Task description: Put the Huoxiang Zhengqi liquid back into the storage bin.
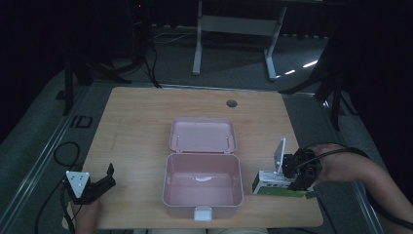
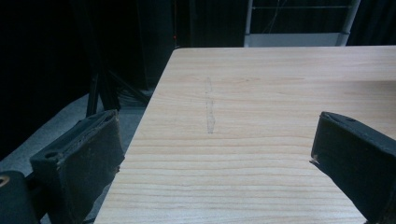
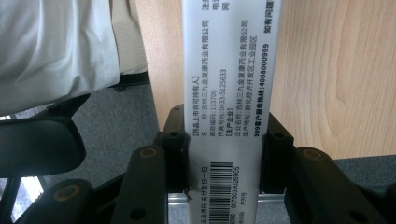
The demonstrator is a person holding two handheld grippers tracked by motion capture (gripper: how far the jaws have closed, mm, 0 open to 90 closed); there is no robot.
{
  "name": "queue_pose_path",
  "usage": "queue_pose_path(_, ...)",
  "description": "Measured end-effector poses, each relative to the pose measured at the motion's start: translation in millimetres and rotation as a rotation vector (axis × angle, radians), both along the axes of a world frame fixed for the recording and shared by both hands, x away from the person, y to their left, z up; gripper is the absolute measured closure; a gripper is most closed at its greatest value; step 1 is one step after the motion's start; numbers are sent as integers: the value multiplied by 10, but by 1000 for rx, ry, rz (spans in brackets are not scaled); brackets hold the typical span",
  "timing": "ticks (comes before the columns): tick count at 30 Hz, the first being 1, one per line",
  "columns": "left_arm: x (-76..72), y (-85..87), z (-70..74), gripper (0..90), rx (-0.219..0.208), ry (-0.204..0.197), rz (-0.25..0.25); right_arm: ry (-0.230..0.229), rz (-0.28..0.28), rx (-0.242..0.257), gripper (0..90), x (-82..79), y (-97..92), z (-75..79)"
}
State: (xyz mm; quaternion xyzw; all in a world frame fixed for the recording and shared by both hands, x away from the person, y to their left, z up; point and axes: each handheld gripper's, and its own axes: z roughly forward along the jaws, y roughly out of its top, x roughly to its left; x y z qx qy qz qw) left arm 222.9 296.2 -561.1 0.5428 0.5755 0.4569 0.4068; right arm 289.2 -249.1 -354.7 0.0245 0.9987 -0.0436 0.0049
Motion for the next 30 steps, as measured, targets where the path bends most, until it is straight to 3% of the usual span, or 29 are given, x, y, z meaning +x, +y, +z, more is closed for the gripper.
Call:
queue_pose_path(13,-2,5,1,23,-4,-2,1,-18,13,10,620,-37,110,310)
queue_pose_path(19,-4,5,1,23,-4,-4,0,-20,15,38,619,-21,183,441)
queue_pose_path(30,-1,1,1,23,0,-2,-2,-11,15,53,620,83,420,456)
